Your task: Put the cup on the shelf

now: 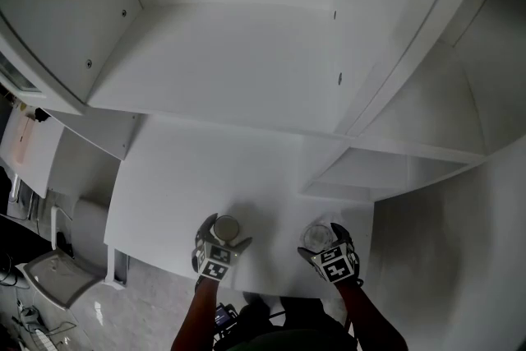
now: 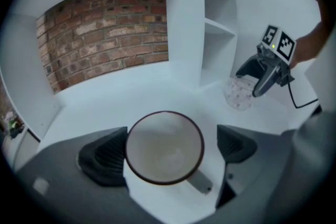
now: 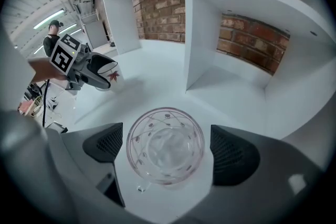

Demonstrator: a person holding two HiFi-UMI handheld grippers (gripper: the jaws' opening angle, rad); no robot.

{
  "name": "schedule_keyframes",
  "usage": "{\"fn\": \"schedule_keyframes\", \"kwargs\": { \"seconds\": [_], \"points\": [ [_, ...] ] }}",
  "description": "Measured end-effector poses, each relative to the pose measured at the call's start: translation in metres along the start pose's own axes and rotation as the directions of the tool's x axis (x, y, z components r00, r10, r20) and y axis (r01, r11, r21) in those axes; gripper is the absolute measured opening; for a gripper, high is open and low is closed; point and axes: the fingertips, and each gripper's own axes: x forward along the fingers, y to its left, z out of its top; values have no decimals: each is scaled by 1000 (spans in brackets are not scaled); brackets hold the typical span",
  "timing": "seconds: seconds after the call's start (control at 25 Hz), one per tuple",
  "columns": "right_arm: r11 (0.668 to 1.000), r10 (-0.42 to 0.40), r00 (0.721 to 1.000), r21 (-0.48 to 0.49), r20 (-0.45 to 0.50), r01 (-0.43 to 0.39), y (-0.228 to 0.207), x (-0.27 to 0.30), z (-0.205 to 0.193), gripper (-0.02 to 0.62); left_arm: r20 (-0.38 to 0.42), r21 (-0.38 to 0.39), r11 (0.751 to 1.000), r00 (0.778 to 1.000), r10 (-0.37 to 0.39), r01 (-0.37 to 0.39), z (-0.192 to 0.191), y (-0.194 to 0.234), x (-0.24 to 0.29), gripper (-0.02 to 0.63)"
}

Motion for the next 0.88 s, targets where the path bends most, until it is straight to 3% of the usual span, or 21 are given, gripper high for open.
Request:
{"fn": "schedule_keyframes", "kwargs": {
  "seconds": [0.28,0.48,0.88],
  "points": [
    [1000,-8,1000,-4,-21,8,-2,13,-15,513,12,0,999,999,36,-36,0,5,5,517],
    [1000,-24,1000,5,11,24,-3,14,-11,485,32,8,996,995,90,-90,1,16,4,410],
    [999,-40,997,38,58,38,-4,14,-11,477,122,-29,991,984,133,-131,3,16,-1,405]
  ]
}}
